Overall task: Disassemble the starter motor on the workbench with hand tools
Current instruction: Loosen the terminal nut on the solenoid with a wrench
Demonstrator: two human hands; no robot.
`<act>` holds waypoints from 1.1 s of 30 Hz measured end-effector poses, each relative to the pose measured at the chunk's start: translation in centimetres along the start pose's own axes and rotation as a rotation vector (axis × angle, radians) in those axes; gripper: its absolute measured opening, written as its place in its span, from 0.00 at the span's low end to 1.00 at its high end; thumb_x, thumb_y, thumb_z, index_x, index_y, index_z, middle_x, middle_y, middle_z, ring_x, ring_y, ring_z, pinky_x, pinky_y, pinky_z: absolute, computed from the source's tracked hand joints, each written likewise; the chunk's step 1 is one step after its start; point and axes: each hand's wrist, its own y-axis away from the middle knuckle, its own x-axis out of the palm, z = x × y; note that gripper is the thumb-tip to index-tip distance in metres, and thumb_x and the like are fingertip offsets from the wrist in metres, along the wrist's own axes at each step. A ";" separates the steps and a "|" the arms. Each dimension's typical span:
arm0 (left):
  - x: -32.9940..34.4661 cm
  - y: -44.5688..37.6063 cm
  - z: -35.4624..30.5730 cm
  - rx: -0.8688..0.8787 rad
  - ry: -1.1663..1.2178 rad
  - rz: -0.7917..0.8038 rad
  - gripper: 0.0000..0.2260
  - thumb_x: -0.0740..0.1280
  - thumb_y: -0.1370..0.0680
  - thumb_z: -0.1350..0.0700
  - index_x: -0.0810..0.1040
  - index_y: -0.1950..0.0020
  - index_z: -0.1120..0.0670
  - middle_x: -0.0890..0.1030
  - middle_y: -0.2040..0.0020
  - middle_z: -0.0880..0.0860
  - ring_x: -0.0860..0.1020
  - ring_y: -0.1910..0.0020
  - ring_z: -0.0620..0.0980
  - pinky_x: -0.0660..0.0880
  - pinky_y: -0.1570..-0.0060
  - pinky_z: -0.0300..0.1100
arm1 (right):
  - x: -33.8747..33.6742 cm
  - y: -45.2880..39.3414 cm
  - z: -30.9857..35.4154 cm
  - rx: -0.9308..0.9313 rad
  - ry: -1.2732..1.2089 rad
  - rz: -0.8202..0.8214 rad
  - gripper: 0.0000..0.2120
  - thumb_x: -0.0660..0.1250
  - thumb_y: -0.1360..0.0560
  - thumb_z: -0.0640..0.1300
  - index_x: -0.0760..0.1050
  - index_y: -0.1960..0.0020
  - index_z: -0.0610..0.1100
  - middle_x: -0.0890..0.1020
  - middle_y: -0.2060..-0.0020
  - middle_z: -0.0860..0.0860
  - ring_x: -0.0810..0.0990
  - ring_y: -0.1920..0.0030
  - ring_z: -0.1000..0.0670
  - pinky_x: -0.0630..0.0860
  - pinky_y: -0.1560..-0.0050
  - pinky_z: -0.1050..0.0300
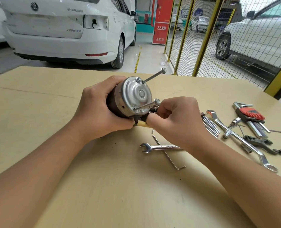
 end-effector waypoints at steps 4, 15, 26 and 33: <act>0.0 0.0 0.1 -0.011 0.000 -0.002 0.34 0.76 0.44 0.43 0.77 0.36 0.37 0.82 0.49 0.35 0.80 0.50 0.38 0.73 0.49 0.28 | -1.1 -0.2 0.5 0.056 -0.084 -0.089 0.14 0.67 0.39 0.49 0.68 0.76 0.42 0.65 0.80 0.47 0.61 0.75 0.56 0.60 0.74 0.61; -0.1 -0.4 1.0 -0.051 0.000 -0.011 0.36 0.82 0.44 0.50 0.78 0.37 0.37 0.83 0.48 0.38 0.81 0.47 0.42 0.76 0.47 0.34 | -2.3 0.7 -1.4 -0.069 -0.231 0.528 0.18 0.68 0.24 0.56 0.80 0.67 0.47 0.76 0.75 0.49 0.68 0.75 0.59 0.61 0.73 0.64; -1.2 -1.2 2.4 -0.036 0.103 0.086 0.38 0.84 0.44 0.56 0.78 0.39 0.32 0.84 0.45 0.39 0.82 0.45 0.41 0.78 0.44 0.37 | -1.8 -0.2 -2.6 0.005 -0.193 0.096 0.19 0.79 0.34 0.57 0.78 0.47 0.58 0.78 0.60 0.54 0.76 0.66 0.57 0.70 0.64 0.65; -1.5 -1.1 2.6 -0.003 0.143 0.142 0.38 0.84 0.41 0.52 0.76 0.34 0.42 0.82 0.42 0.45 0.82 0.42 0.50 0.80 0.43 0.45 | -0.6 0.1 -1.3 -0.132 -0.216 0.100 0.27 0.80 0.34 0.54 0.78 0.37 0.52 0.82 0.48 0.58 0.78 0.55 0.66 0.67 0.58 0.72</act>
